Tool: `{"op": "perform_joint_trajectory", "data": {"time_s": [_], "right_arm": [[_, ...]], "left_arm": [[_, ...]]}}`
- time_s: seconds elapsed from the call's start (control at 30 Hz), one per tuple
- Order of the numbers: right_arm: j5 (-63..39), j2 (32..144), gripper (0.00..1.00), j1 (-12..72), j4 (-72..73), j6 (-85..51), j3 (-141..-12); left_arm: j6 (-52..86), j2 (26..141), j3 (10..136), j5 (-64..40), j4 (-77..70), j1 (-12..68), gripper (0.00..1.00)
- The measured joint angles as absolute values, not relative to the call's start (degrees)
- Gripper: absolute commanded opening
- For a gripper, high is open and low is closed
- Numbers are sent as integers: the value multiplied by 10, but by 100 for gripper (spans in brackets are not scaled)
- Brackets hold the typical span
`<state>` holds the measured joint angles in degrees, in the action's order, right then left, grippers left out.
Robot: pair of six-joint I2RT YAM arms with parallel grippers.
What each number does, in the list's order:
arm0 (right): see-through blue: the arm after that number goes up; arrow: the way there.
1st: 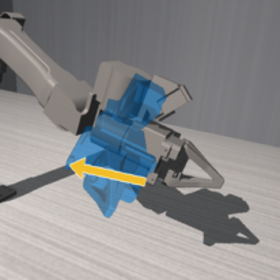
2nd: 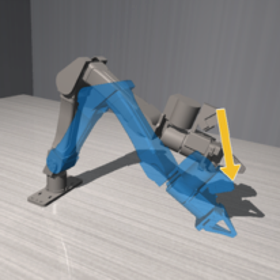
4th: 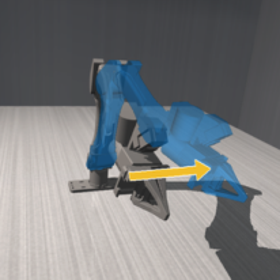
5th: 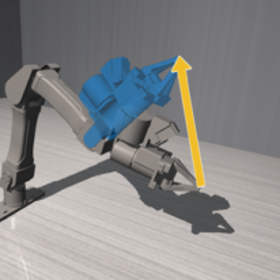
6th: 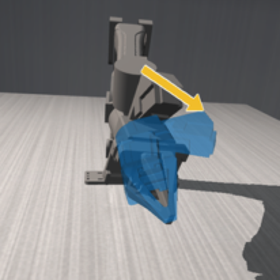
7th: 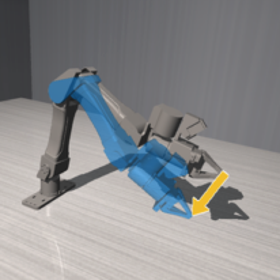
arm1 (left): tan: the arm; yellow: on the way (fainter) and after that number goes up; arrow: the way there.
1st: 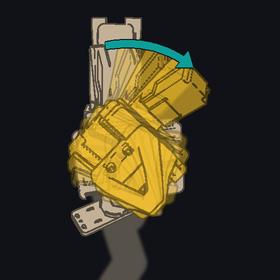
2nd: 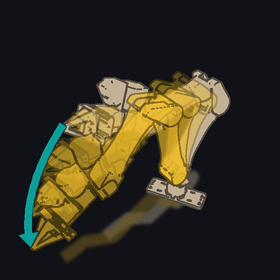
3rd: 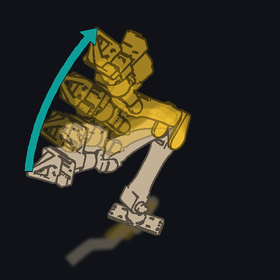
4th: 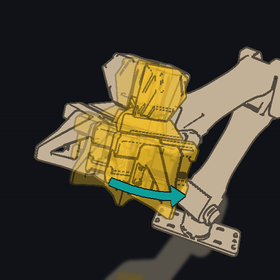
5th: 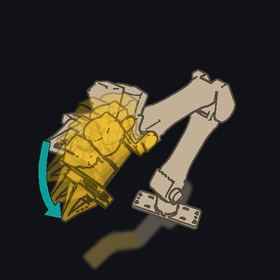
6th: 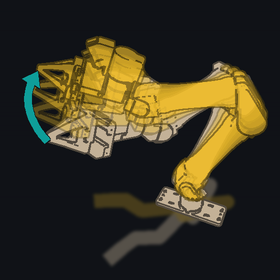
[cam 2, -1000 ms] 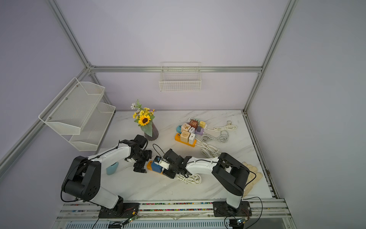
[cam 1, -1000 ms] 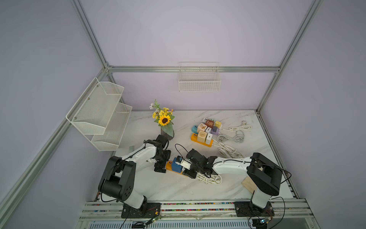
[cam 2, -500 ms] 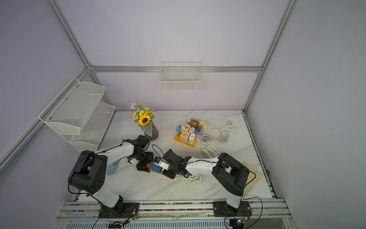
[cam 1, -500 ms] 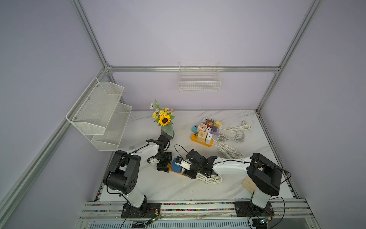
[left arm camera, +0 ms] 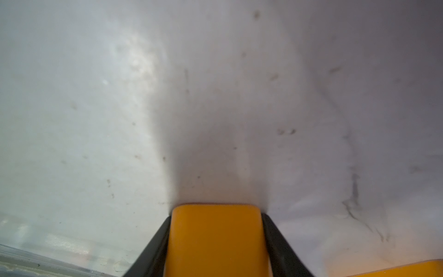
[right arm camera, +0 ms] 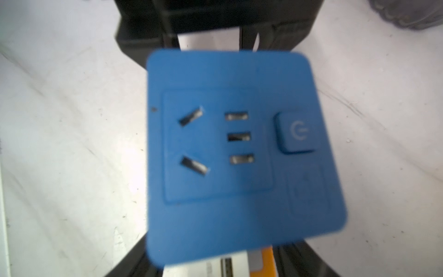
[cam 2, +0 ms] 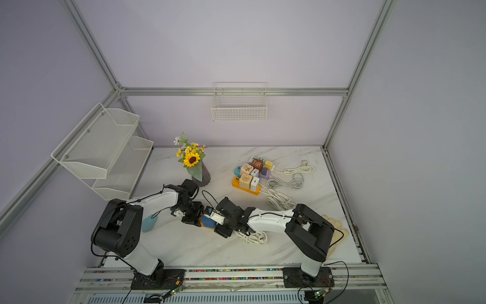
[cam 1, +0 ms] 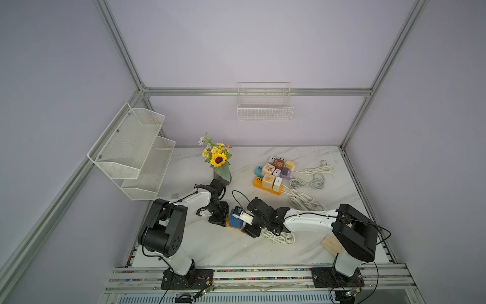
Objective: Pull the plug off the socket
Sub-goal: Remove the plug from the socket, then move the socket to the center of the board.
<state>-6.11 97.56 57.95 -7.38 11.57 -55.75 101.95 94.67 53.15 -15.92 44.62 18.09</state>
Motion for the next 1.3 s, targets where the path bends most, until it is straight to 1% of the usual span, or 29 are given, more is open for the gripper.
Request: {"op": "perform_joint_trajectory", "data": {"time_s": [0.13,0.2,0.43,0.5,0.57,0.7,0.8,0.9,1.0,1.07,1.2,1.3], "right_arm": [[-61,938,57,580,-73,103,-557],[-61,934,54,580,-74,100,-557],[-61,950,55,580,-89,92,-557],[-61,950,52,580,-90,91,-557],[-61,953,47,580,-90,91,-557],[-60,964,46,580,-93,90,-557],[-58,974,43,580,-100,90,-557],[-57,975,35,580,-105,91,-557],[-54,975,28,580,-106,93,-557],[-54,974,24,580,-107,92,-557],[-56,974,16,580,-111,92,-559],[-60,974,14,580,-120,90,-564]], "left_arm": [[1019,947,532,-159,446,181,20],[1019,947,532,-159,446,181,19],[1018,947,532,-158,446,181,16],[1018,947,532,-158,446,181,16],[1017,947,532,-158,446,181,16],[1014,947,532,-156,444,181,15],[1014,947,532,-156,444,181,15],[1013,947,532,-155,444,181,12],[1012,947,532,-154,442,181,6],[1009,947,533,-152,442,181,0],[1007,947,533,-152,442,181,0],[1002,948,533,-150,443,182,0]]}}
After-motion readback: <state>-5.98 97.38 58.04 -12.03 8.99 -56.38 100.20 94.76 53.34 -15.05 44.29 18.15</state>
